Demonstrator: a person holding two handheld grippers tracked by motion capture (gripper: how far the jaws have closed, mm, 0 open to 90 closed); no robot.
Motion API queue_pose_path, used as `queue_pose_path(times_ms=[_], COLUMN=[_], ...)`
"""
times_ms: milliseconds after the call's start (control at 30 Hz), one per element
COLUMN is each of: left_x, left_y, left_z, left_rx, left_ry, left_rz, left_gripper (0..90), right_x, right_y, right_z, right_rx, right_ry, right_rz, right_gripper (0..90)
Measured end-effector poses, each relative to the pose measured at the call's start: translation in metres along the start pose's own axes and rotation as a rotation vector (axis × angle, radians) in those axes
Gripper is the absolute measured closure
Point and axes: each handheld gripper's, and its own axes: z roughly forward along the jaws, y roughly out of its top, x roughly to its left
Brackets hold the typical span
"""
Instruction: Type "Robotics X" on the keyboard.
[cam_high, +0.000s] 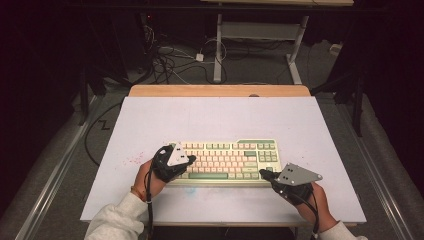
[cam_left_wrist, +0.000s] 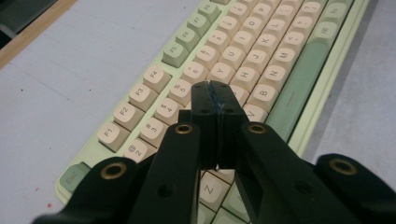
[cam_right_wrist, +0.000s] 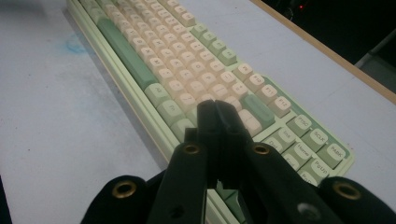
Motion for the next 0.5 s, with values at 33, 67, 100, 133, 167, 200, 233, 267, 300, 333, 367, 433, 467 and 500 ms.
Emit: queue_pose_path(times_ms=[33, 67, 100, 133, 167, 200, 233, 267, 300, 333, 367, 433, 467, 500], left_x=[0.001, 0.001, 0.001, 0.002, 0.002, 0.002, 0.002, 0.003, 0.003, 0.004, 0.004, 0.003, 0.003, 0.002], left_y=[0.001, 0.002, 0.003, 0.005, 0.005, 0.007, 0.007, 0.008, 0.009, 0.010, 0.011, 0.014, 0.016, 0.017], left_z=[0.002, 0.004, 0.005, 0.007, 0.009, 0.010, 0.012, 0.014, 0.015, 0.017, 0.019, 0.023, 0.025, 0.027], left_rx=[0.000, 0.003, 0.007, 0.012, 0.011, 0.017, 0.020, 0.022, 0.023, 0.022, 0.026, 0.031, 0.039, 0.046], left_ry=[-0.006, -0.012, -0.010, -0.012, -0.017, -0.017, -0.016, -0.021, -0.023, -0.022, -0.024, -0.033, -0.033, -0.036], left_rz=[-0.005, -0.006, -0.004, 0.001, 0.002, 0.005, 0.005, 0.004, 0.003, 0.000, 0.003, 0.006, 0.014, 0.015], left_gripper=[87.3, 87.3, 87.3, 87.3, 87.3, 87.3, 87.3, 87.3, 87.3, 87.3, 87.3, 87.3, 87.3, 87.3], right_x=[0.000, 0.000, 0.000, 0.000, 0.000, 0.000, 0.001, 0.001, 0.001, 0.001, 0.001, 0.001, 0.001, 0.002], right_y=[0.000, 0.000, 0.000, 0.000, 0.000, 0.000, -0.001, -0.001, -0.001, -0.001, -0.001, -0.001, -0.001, -0.001], right_z=[0.000, 0.000, 0.000, 0.000, 0.001, 0.002, 0.002, 0.003, 0.003, 0.003, 0.003, 0.004, 0.004, 0.004], right_rx=[0.001, 0.001, 0.001, 0.003, 0.005, 0.007, 0.010, 0.011, 0.011, 0.012, 0.012, 0.012, 0.014, 0.017], right_ry=[0.002, 0.003, 0.004, 0.006, 0.005, 0.006, 0.008, 0.009, 0.010, 0.011, 0.012, 0.013, 0.014, 0.015], right_rz=[0.000, -0.001, -0.002, -0.001, -0.006, -0.008, -0.007, -0.009, -0.013, -0.014, -0.016, -0.015, -0.014, -0.013], right_gripper=[90.0, 90.0, 90.0, 90.0, 90.0, 90.0, 90.0, 90.0, 90.0, 90.0, 90.0, 90.0, 90.0, 90.0])
